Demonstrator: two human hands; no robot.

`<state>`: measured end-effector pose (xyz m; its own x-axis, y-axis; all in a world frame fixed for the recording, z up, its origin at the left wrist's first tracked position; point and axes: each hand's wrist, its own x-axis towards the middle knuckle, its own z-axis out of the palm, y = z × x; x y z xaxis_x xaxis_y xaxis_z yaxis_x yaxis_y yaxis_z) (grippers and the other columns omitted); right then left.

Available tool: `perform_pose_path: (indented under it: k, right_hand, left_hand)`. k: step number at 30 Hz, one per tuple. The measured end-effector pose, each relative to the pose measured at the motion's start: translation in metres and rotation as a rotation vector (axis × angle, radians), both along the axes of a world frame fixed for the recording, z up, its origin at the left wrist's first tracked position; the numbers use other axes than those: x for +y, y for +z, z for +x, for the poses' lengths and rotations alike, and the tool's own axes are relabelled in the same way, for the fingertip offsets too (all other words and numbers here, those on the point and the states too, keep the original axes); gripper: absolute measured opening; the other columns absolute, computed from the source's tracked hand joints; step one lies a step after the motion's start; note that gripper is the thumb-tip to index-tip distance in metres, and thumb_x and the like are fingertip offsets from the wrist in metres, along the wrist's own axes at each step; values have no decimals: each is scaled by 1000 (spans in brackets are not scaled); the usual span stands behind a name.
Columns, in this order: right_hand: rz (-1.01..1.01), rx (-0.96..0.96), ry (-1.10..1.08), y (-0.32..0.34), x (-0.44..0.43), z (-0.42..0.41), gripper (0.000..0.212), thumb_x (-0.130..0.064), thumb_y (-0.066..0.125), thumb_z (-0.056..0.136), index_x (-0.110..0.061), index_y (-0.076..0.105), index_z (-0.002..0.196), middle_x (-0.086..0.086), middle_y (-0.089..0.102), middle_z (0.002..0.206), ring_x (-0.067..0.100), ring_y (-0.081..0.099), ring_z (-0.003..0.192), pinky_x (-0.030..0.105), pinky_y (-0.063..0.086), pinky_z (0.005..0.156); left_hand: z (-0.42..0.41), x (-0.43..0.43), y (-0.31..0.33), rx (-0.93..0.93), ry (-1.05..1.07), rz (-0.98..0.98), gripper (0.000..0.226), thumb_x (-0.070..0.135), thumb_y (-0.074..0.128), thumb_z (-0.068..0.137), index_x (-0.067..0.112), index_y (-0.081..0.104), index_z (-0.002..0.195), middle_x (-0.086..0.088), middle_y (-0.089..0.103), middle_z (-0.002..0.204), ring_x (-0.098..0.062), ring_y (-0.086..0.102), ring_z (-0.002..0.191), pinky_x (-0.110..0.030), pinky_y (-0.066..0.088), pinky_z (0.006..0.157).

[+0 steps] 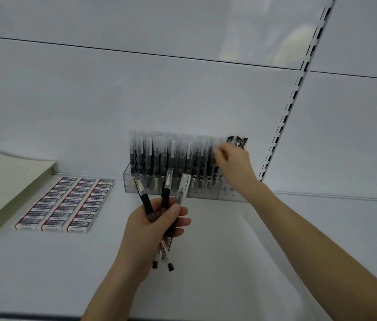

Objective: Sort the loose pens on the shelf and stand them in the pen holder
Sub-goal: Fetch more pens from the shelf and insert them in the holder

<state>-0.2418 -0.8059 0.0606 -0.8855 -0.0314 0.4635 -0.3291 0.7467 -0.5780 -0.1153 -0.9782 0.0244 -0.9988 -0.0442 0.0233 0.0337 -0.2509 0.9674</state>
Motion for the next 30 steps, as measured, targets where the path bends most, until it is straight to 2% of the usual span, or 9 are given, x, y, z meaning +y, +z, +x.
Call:
perform_pose_path:
  k: [1,5,7,10,14,17,20,23,30]
  right_hand:
    - [-21,-9,-9,0,2,0,30,-17,45,95,5,55,76,14,51,62,32,49,60,32,42,60]
    - [-309,-30,19,6,10,28,17,-26,56,90,-11,63,86,1,66,75,9,59,64,16,48,63]
    - [-497,-172,200,8,7,52,12,-25,60,88,-14,65,89,0,71,80,9,67,70,19,53,69]
    - [-505,-288,377,8,-2,74,6,-21,63,84,-21,65,90,-5,72,78,7,69,73,22,57,73]
    - [-560,-223,350,19,7,69,7,-10,62,85,-12,67,89,-1,71,74,8,68,67,25,58,69]
    - [-645,-41,137,38,30,46,13,-7,59,87,-1,63,98,2,68,74,8,66,63,25,57,66]
    - [-514,158,-18,49,40,24,9,-11,56,89,-11,60,98,0,65,76,14,64,71,29,56,74]
    - [-393,152,-32,42,35,10,15,-14,54,91,-10,60,104,5,64,87,20,64,81,32,54,77]
    - [-199,222,-18,41,25,6,23,-15,49,94,-5,58,112,2,61,92,14,59,79,2,41,64]
  left_hand:
    - [0,1,1,1,-2,9,12,6,54,88,12,63,93,-2,75,77,-14,71,69,-20,56,57]
    - [-3,4,4,9,-11,35,13,8,52,89,12,62,94,0,75,78,-13,71,68,-19,55,55]
    - [-5,9,5,17,-25,41,12,8,52,89,12,62,95,0,75,78,-13,71,68,-19,55,54]
    - [-8,20,6,20,-65,26,12,8,53,89,11,62,96,-1,75,78,-14,71,69,-20,55,55]
    - [-12,27,4,6,-78,-18,13,11,51,91,11,63,95,-3,74,80,-16,72,77,-22,58,62]
    - [-13,22,0,-7,-35,-125,17,21,49,92,18,63,100,-1,71,84,-10,71,75,-22,57,63]
    - [-10,16,-2,-8,-18,-173,17,26,46,93,26,62,100,3,53,56,-8,49,43,-19,40,42]
    - [-10,14,-3,-31,-17,-140,18,25,44,94,24,61,98,6,39,52,-5,32,40,-20,26,41]
    - [-6,7,-2,-11,-9,-137,13,11,45,94,11,58,96,0,58,64,-8,42,44,-18,35,40]
